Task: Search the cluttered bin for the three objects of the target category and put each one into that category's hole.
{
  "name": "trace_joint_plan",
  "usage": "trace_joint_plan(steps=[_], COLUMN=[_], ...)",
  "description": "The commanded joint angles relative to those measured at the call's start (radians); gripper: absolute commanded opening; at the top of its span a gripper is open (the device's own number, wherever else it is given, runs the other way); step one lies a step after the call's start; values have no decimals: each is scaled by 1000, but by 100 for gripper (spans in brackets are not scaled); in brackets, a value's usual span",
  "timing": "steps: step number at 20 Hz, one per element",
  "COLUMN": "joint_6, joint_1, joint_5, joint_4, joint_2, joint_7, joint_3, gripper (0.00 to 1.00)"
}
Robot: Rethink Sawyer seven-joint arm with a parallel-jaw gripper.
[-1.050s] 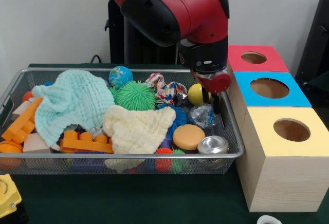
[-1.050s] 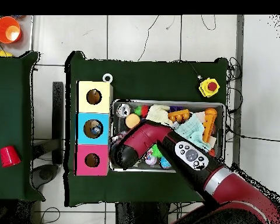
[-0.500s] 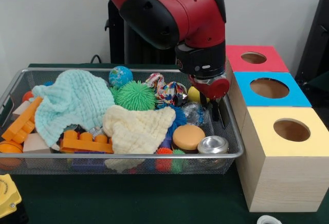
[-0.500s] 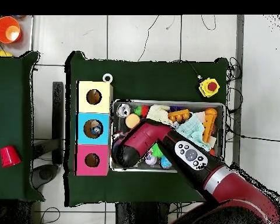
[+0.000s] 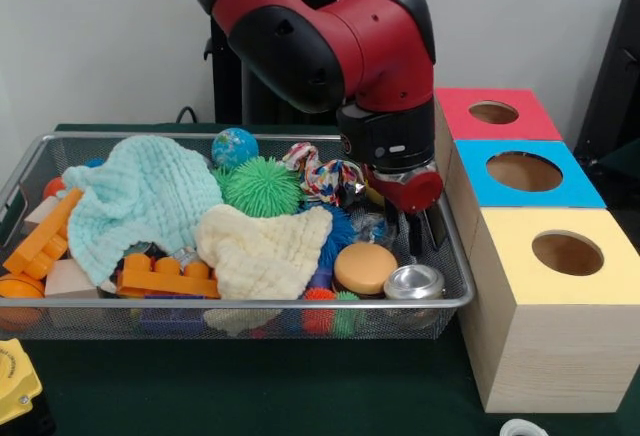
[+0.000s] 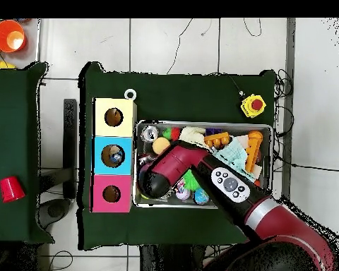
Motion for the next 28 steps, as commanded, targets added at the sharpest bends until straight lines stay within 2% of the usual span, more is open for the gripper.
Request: trace_joint_plan(steps=[1,3,11,22,28], joint_6=[126,189,349,338,338], joint_1=[28,47,118,122,152], joint_5=[-112,-99,-32,0,-19], joint_4=[-192,-191,-174,-141,-152], joint_2=[18,-4,-85,-135,-139], joint_7=[-268,-288,-251,-182,-149], joint_3=[-137,-167,-258,-235,-256], gripper=[100,100,100,100,100])
